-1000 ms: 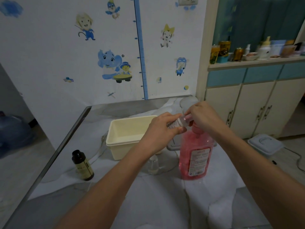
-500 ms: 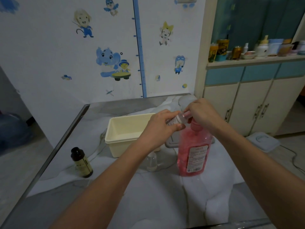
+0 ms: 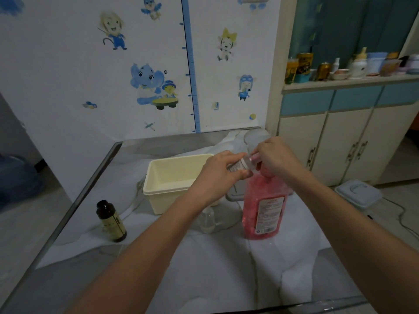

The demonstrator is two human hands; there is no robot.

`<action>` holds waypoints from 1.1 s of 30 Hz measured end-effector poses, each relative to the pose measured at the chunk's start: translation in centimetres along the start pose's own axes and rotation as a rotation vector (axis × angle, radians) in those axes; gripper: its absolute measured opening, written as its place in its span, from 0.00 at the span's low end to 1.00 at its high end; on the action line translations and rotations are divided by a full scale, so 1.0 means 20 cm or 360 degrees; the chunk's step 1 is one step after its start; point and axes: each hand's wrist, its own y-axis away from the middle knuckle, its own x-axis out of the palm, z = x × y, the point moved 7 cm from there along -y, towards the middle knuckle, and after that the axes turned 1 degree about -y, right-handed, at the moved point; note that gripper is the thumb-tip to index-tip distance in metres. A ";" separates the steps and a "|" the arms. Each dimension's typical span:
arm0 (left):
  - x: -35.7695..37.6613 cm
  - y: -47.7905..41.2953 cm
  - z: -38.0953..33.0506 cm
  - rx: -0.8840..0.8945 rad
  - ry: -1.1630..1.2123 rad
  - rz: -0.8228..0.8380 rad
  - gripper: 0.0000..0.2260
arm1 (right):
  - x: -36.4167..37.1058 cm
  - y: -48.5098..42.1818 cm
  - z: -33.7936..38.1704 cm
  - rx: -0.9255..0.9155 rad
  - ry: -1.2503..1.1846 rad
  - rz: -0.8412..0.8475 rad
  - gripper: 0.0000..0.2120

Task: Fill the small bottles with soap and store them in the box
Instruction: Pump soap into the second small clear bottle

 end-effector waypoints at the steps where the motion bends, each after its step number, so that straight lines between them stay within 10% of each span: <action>1: -0.01 -0.01 -0.01 0.0012 0.0003 -0.0006 0.18 | -0.01 0.01 0.01 -0.0010 0.0003 0.0016 0.13; 17: 0.01 0.00 0.01 0.0017 0.0034 -0.0010 0.18 | 0.01 0.02 0.04 -0.0058 0.0740 0.0073 0.18; 30: 0.02 0.01 0.03 -0.0001 0.0058 -0.0020 0.18 | 0.01 0.01 -0.01 -0.0150 0.0312 -0.0099 0.14; 33: 0.02 0.01 0.02 -0.0009 0.0081 -0.0011 0.17 | 0.04 -0.01 0.03 -0.0337 0.1144 0.0048 0.11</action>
